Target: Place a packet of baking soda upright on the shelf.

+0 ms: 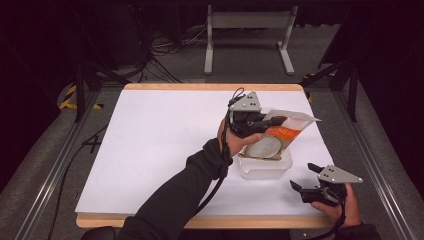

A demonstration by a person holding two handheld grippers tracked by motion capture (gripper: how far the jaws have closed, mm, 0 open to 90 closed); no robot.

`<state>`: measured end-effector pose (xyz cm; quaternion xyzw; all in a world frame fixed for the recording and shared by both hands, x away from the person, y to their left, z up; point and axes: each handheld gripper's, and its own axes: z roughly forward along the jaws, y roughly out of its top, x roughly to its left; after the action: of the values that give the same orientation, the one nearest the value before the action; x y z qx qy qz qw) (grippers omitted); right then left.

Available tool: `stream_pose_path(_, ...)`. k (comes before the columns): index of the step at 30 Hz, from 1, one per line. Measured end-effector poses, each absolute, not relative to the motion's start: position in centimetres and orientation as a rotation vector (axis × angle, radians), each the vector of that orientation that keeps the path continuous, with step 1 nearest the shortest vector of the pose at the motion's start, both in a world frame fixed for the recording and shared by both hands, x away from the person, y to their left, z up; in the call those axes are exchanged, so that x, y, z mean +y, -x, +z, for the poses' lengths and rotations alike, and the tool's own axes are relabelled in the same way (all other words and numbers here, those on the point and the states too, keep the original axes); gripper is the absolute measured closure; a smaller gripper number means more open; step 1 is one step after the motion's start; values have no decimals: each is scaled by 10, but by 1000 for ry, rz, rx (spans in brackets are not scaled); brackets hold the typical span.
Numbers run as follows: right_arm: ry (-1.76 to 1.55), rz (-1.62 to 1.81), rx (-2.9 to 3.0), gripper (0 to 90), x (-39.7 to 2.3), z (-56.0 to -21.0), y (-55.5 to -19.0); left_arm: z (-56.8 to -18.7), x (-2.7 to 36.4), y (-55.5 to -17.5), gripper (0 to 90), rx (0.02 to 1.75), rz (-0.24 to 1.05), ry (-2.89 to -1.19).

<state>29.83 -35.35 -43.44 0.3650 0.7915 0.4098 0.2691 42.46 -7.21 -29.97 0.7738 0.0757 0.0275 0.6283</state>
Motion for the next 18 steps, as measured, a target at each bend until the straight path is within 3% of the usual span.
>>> stream_pose_path(18,-982,1095,2149,138,-353,-436,-299,-332,-70,-433,899,219,-43,-1701)
